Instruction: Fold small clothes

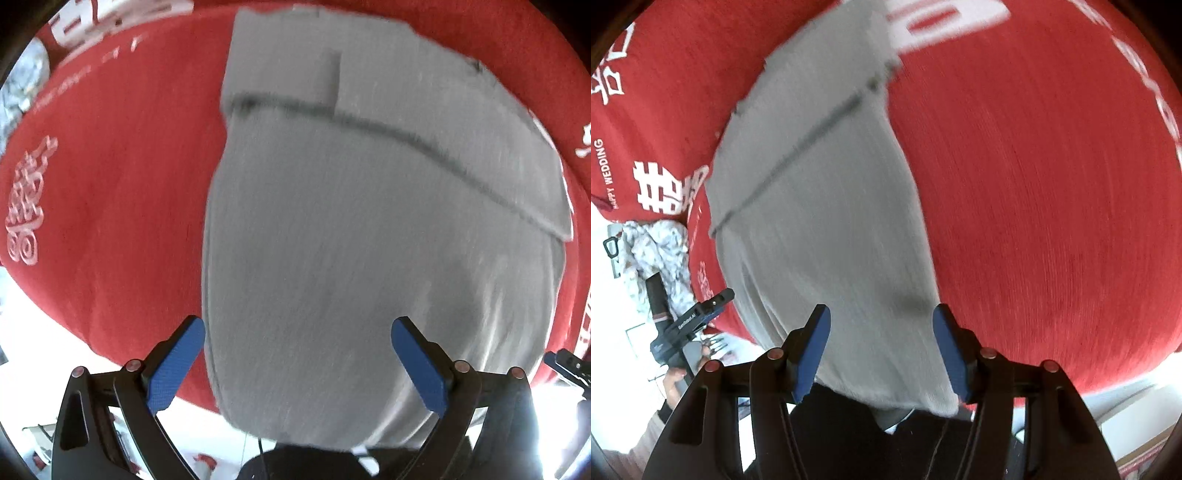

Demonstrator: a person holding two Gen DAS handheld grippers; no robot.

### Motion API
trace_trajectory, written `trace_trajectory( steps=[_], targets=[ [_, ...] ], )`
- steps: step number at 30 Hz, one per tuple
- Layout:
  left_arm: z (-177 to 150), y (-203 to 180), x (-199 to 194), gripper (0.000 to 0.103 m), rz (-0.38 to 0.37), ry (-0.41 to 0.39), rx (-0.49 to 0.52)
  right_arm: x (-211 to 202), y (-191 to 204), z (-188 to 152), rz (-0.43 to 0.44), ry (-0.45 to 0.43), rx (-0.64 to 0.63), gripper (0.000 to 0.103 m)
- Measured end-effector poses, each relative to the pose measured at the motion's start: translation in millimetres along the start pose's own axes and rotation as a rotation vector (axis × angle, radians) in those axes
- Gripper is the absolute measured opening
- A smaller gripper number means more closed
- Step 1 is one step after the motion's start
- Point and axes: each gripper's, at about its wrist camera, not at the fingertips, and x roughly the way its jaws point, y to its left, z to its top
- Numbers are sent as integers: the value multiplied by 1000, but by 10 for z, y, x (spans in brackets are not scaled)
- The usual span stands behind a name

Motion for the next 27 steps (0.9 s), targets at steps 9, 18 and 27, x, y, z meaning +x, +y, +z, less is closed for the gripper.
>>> trace_trajectory(
  steps=[9,18,27],
  targets=[
    [-698,406,351,101,-88,106,29,429,-350,-619,5,110,57,62],
    [-1158,617,828,101,-209,181,21,834,-337,-898,45,144,40,63],
    [-1255,451,872,75,-261,174,20,1083,-120,-969,95,141,28,60]
  ],
)
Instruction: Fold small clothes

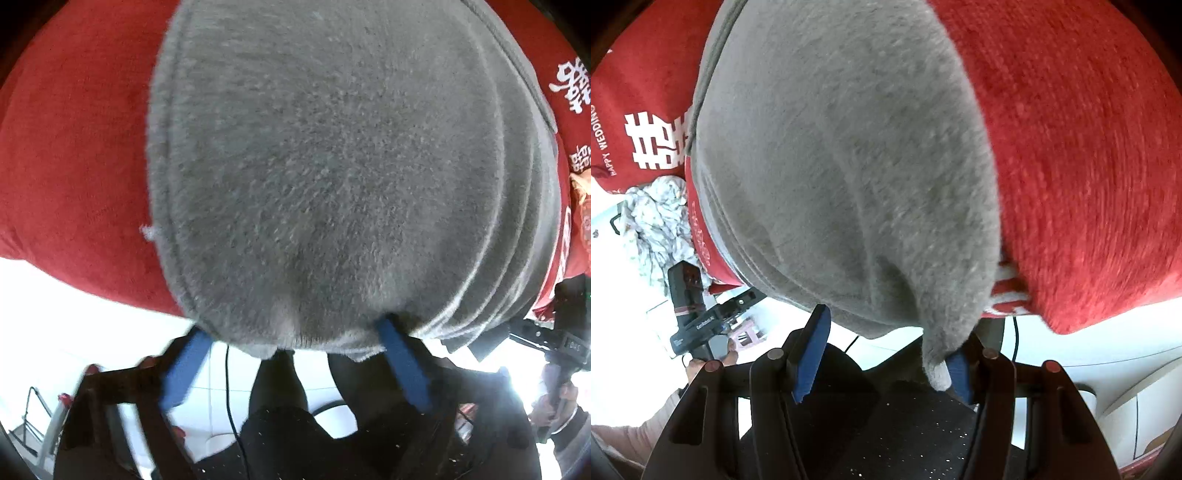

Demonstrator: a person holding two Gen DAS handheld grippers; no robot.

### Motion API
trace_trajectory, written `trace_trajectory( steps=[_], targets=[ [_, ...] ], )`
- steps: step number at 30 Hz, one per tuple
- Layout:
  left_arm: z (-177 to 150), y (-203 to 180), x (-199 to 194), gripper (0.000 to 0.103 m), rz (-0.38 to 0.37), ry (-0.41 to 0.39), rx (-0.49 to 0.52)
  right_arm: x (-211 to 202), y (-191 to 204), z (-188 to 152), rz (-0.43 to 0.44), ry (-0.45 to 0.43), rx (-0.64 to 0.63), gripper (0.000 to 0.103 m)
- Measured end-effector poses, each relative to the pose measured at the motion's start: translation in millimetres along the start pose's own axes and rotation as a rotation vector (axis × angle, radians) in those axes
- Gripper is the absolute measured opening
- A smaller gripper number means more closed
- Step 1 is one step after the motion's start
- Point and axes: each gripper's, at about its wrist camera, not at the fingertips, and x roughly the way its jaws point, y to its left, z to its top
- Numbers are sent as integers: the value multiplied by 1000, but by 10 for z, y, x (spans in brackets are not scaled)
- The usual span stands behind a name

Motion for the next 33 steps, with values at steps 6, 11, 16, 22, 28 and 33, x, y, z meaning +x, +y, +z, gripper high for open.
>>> trace_trajectory(
  steps=[6,11,16,22,28,33],
  targets=[
    [-152,5,-169,11,-133,-3,62,-130,10,-140,56,-49,60,7],
    [-154,-14,-575,11,-269,-55,113,-342,231,-221,228,-98,67,7],
    [136,26,-1187,11,-345,-147,107,-632,648,-36,408,-189,39,7],
    [759,28,-1784,11,-384,-297,82,-1108,1084,534,558,-296,-18,7],
    [1575,-70,-2210,11,-376,-433,37,-1513,1429,1333,613,-366,-56,7],
    [2370,-207,-2243,11,-324,-497,4,-1666,1560,2110,610,-398,-35,7]
  ],
)
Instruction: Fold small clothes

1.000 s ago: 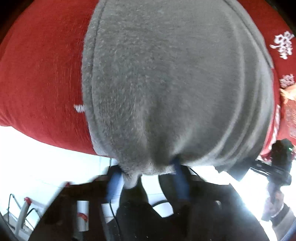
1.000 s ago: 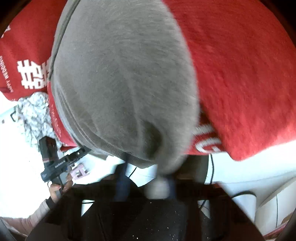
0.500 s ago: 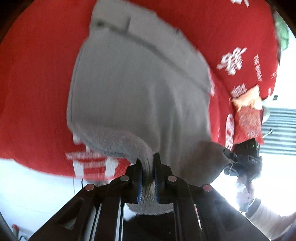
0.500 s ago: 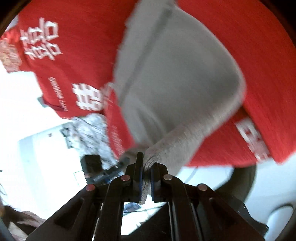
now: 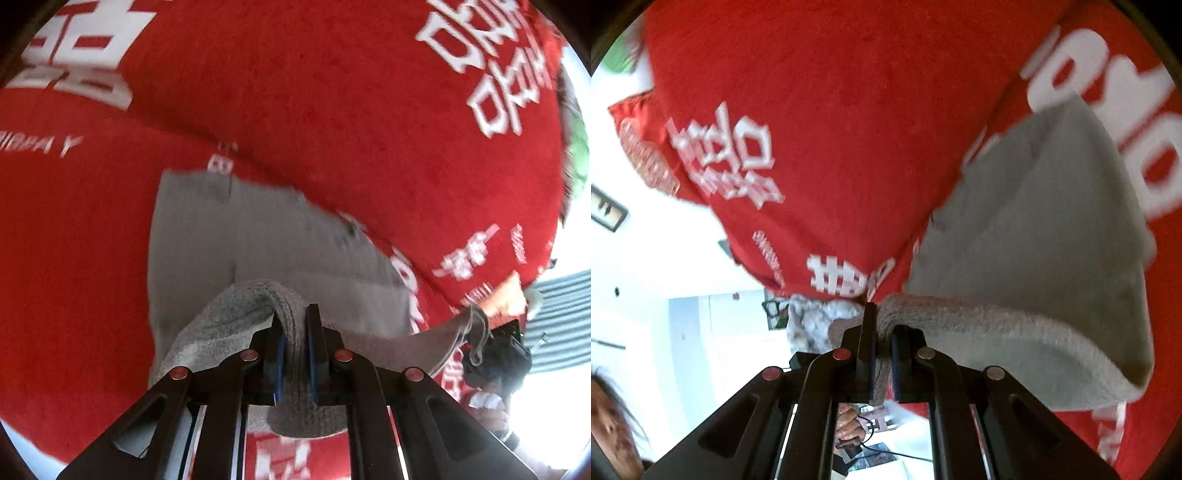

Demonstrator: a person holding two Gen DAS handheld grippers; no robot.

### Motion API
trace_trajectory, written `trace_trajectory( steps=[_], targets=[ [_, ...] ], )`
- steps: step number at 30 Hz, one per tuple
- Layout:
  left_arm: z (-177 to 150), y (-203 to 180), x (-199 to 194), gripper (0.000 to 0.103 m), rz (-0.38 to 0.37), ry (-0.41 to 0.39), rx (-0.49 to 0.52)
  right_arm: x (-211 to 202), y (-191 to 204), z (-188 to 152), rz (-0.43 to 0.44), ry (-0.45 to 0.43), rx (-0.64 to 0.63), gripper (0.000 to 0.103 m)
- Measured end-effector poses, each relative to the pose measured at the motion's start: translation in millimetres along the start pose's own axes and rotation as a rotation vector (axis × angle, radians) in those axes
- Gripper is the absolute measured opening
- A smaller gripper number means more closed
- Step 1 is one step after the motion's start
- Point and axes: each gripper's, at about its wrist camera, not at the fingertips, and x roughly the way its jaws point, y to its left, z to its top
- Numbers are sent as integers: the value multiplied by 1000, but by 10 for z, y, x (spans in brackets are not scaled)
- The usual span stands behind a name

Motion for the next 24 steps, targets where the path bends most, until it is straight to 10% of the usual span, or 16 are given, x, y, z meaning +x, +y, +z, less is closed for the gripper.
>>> trace_trajectory(
  steps=[12,15,19,24],
  targets=[
    [556,148,878,22,294,87,-6,567,-673,868,-127,-5,159,8],
    [636,233,685,22,280,56,-61,572,-722,944,-112,-9,197,12],
    [719,285,384,22,267,7,-97,548,-653,1047,-120,-22,191,49],
    [587,91,454,22,226,94,18,521,-426,1010,-158,-1,93,49]
  ],
)
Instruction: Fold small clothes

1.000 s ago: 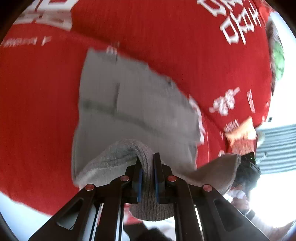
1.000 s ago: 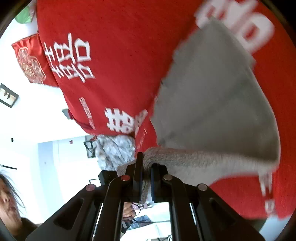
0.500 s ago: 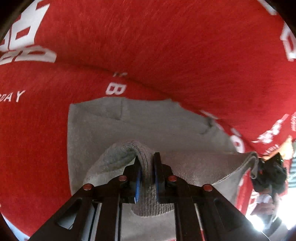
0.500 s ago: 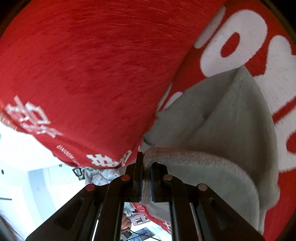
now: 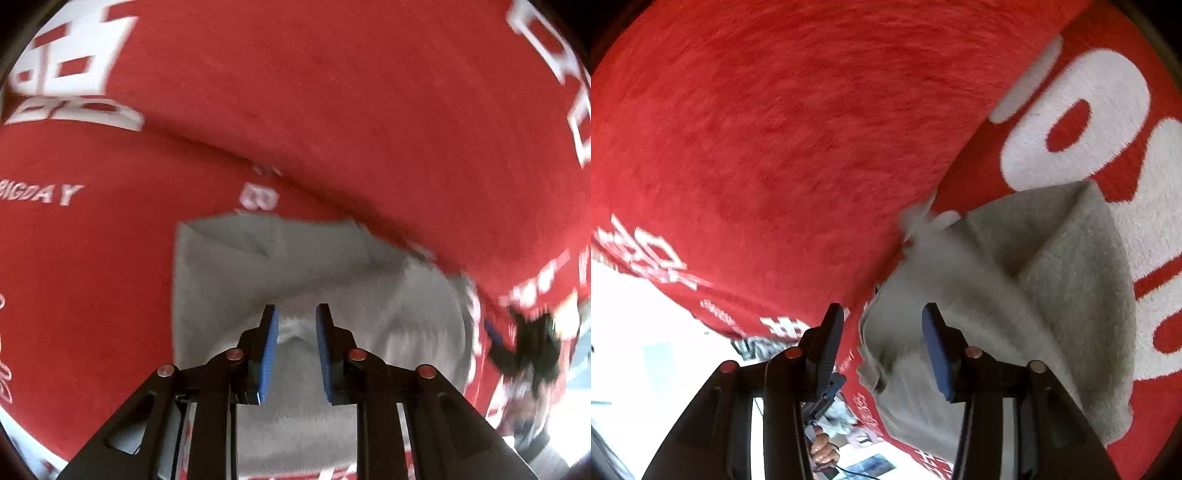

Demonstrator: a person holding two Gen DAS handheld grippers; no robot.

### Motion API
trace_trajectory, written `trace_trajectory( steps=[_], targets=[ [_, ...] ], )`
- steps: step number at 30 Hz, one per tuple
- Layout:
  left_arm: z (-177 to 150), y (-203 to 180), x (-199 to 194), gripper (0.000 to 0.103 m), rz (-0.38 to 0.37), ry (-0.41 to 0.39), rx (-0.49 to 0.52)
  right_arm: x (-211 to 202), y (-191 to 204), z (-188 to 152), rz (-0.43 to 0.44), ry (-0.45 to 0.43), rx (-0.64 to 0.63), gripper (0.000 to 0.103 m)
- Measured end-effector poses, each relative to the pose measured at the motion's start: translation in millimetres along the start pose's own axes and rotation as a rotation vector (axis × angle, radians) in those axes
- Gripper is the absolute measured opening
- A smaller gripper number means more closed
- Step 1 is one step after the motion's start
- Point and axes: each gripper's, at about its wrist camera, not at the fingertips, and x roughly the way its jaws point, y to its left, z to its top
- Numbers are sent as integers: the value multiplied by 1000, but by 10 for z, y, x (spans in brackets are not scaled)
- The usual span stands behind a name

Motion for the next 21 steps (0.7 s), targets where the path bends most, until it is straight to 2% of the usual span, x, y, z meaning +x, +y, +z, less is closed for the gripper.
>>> trace_trajectory(
  steps=[3,5,8,11,13,16,19,21],
  targets=[
    [-149,-153,253,22,-24,103,58,72,72,-61,-59,37,-53,40],
    [-266,-261,516,22,-42,201,94,182,83,-63,-113,69,-82,39],
    [-336,-426,806,22,-52,267,135,379,53,-37,-198,107,-112,39],
    [-223,-623,891,22,-20,205,186,532,51,3,-261,114,-152,39],
    [-44,-661,888,22,17,143,166,574,70,37,-295,97,-172,39],
    [253,-545,868,22,91,50,78,612,112,122,-383,42,-197,39],
    [514,-331,869,22,178,-5,-19,583,66,211,-400,6,-171,39],
    [599,-213,811,22,199,-27,-67,497,26,260,-422,-22,-170,39]
  ],
)
